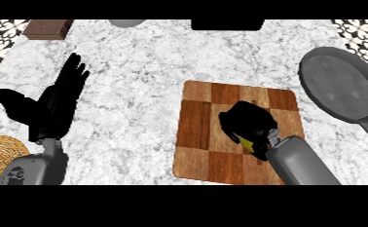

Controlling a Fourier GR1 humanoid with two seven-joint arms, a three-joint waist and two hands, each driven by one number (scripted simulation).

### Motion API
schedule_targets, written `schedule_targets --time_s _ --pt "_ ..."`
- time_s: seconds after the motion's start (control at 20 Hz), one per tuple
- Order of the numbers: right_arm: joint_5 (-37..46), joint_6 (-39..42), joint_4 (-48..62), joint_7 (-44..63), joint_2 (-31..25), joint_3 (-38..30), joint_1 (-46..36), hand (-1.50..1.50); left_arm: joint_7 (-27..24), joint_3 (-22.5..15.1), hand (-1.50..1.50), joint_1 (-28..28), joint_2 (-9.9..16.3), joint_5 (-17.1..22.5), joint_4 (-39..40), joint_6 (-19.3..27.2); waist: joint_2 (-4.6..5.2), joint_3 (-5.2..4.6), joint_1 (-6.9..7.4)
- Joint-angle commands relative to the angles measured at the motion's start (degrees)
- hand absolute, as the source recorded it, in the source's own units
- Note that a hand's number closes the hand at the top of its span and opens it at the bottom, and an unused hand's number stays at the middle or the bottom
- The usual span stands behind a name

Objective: Pick the lemon from the cutting board and place it in the pan

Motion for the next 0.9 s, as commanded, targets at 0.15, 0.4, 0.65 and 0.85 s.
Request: schedule_targets --time_s 0.15,0.4,0.65,0.85 --pt "-0.2 -6.5 -4.7 -1.7 0.7 -2.8 3.8 1.50 -2.1 3.3 0.00 -1.6 1.1 1.9 4.1 -2.0 0.35 0.23 -0.43" --pt "-1.9 -4.2 -6.1 19.4 7.5 -16.5 7.8 1.50 0.4 3.0 0.00 0.2 1.0 1.4 0.7 -0.5 0.03 0.25 -2.18" --pt "3.8 -5.6 -22.2 31.4 10.1 -16.6 6.1 1.50 -2.9 2.9 0.00 1.3 0.8 1.6 2.1 -2.0 -0.23 0.10 -2.09" --pt "5.6 -7.3 -34.2 31.9 6.9 -17.9 7.6 1.50 -1.1 3.8 0.00 1.5 2.1 2.2 1.4 -2.7 -0.13 0.19 -1.47"
